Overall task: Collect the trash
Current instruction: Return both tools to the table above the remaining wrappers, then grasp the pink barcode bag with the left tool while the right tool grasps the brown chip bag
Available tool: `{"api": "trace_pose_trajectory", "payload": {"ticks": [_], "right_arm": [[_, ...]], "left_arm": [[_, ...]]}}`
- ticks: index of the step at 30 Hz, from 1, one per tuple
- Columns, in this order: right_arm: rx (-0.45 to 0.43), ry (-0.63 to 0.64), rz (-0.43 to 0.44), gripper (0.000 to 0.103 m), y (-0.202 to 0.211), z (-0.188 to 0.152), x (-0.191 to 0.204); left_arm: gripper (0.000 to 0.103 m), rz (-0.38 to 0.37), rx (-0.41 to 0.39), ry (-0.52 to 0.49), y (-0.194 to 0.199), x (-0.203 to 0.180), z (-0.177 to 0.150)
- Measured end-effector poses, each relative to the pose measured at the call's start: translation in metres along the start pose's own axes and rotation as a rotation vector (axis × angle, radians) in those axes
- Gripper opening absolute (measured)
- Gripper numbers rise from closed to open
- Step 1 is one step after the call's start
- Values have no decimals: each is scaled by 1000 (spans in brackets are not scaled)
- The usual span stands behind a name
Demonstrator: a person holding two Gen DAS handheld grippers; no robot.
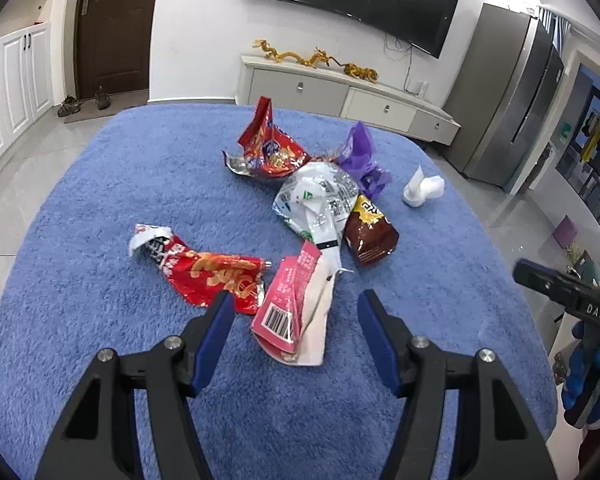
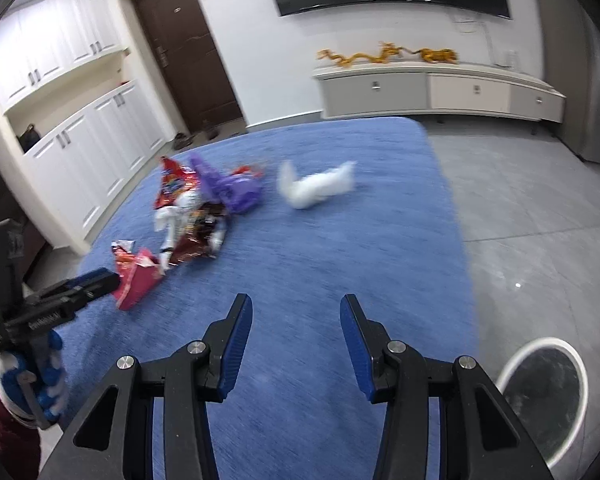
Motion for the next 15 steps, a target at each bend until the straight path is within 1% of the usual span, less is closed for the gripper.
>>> {"api": "trace_pose_trajectory", "payload": {"ticks": [8, 10, 11, 13, 15], "right_arm": [[20, 37, 105, 43, -43, 31, 41], [27, 36, 130, 43, -55, 38, 47], [32, 29, 145, 44, -62, 41, 50], [37, 17, 164, 45, -70, 44, 52], [41, 6, 183, 47, -78, 47, 54]], "left_arm": [[61, -39, 19, -50, -18, -10, -2], [56, -36, 27, -64, -24, -11, -4], [52, -31, 40, -66, -29, -10, -6], [45, -48, 63, -51, -36, -9, -8], [43, -65, 68, -40, -36, -8, -8]]}}
Point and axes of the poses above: each gripper's, at about its wrist camera, not at the fingertips, and y roughly against the way its jaws point, x to its left, z to its top, the point moved 9 cm from there along -y, roughly the way its jaws point, and after that the axes turned 12 degrees about y, right-handed, at the moved point
